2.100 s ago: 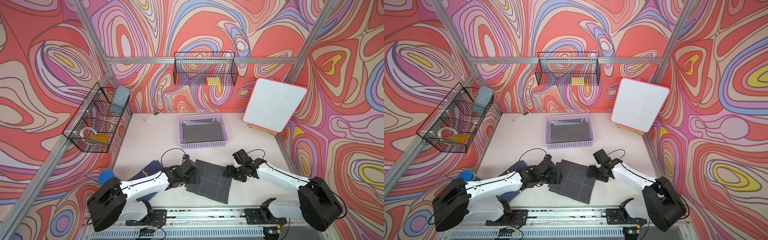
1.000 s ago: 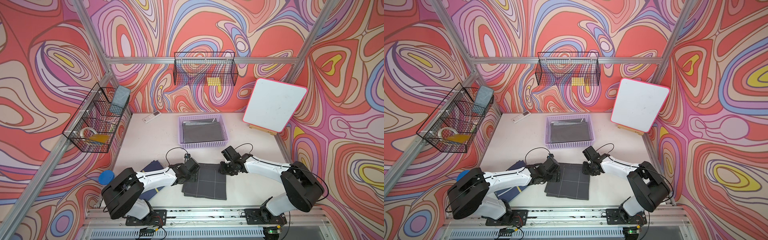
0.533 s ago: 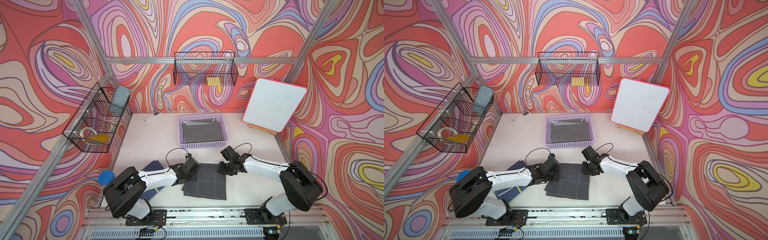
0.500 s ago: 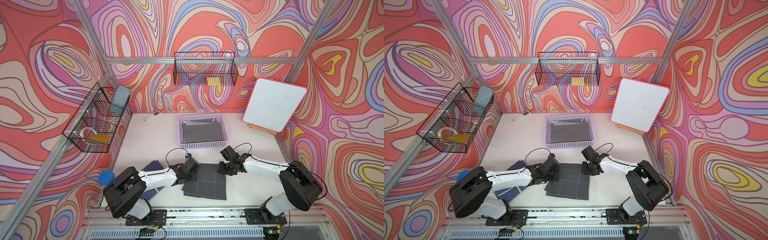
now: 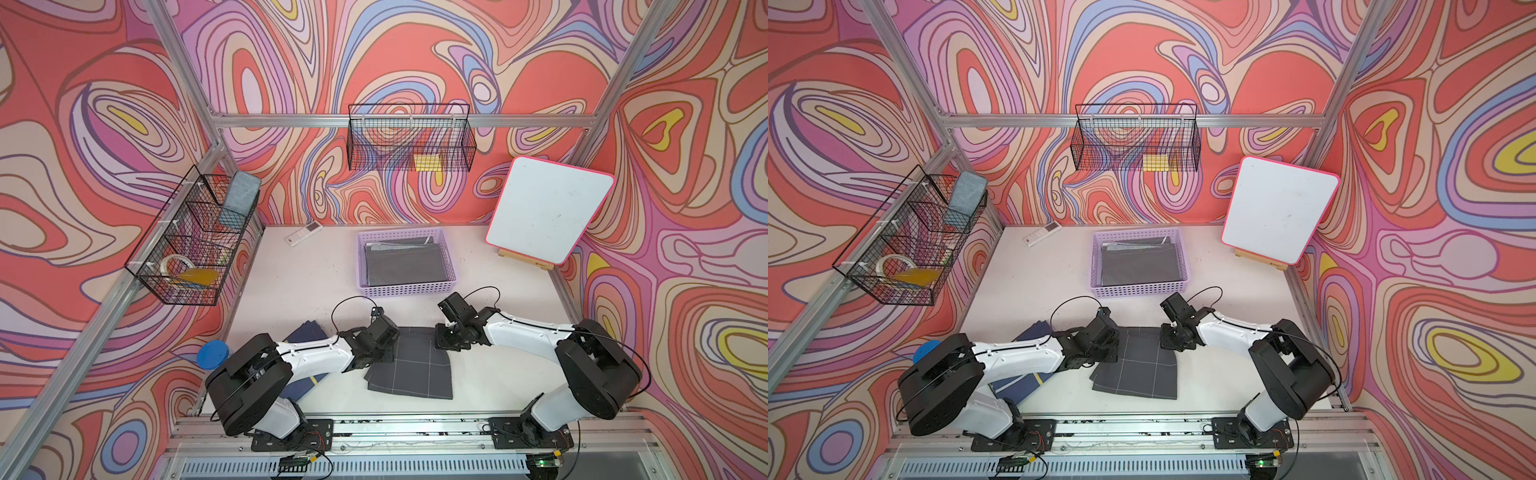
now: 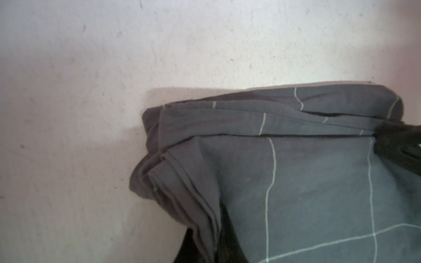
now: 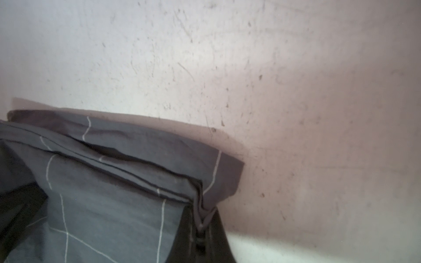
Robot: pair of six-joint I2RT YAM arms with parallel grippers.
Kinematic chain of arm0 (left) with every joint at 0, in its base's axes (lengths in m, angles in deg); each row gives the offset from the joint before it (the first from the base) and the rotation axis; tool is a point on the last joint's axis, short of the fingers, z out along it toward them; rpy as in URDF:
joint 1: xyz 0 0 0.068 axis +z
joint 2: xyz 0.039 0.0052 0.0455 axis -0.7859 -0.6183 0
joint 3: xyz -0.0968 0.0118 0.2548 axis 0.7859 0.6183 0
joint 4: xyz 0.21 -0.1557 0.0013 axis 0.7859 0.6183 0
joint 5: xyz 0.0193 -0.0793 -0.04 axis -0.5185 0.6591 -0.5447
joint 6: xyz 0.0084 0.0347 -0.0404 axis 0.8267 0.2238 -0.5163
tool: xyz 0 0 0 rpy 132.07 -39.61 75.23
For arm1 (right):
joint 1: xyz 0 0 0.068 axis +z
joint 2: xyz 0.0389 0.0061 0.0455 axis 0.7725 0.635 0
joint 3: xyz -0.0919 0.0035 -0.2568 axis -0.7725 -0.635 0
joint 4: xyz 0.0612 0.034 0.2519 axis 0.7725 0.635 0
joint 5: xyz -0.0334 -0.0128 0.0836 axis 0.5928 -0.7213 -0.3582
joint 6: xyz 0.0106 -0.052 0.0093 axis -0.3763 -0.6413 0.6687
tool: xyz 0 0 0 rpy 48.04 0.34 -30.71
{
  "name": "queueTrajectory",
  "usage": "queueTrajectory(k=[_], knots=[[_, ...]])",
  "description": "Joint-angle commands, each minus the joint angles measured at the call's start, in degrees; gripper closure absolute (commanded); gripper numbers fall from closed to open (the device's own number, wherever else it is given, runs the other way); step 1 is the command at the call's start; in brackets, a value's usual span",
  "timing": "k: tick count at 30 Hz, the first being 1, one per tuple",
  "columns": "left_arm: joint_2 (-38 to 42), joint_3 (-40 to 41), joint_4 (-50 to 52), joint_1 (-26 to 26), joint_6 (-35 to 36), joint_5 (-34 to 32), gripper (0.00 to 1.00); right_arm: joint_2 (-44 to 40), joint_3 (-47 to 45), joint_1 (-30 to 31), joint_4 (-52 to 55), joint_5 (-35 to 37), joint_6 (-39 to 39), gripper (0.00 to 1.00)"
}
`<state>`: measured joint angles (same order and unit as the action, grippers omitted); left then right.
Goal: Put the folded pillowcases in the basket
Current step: Pick up the pillowcase at the center of the board, then place the pillowcase in the basket.
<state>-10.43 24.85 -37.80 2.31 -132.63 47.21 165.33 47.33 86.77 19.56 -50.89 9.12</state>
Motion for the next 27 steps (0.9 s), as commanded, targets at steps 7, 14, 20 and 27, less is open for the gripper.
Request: queueTrajectory(k=[7,14,20,27], knots=[[8.61,1.40,-0.05,0.01,1.94,-0.65,1.00,-11.09,-1.20,0.79,-2.29,3.19,-1.78,1.00],[14.41,-2.49,3.40,0.10,5.87,-5.41,1.00,-15.31,2.02,0.75,-3.49,6.74,-4.01,1.00],[17.44,-6.72,3.75,3.35,10.50,-6.55,1.00,-14.52,9.39,0.69,-2.80,12.57,-9.72,1.00],[13.22,-15.15,0.91,9.94,17.76,-3.20,1.00,-7.25,20.90,-2.48,-5.99,12.90,-16.42,1.00]])
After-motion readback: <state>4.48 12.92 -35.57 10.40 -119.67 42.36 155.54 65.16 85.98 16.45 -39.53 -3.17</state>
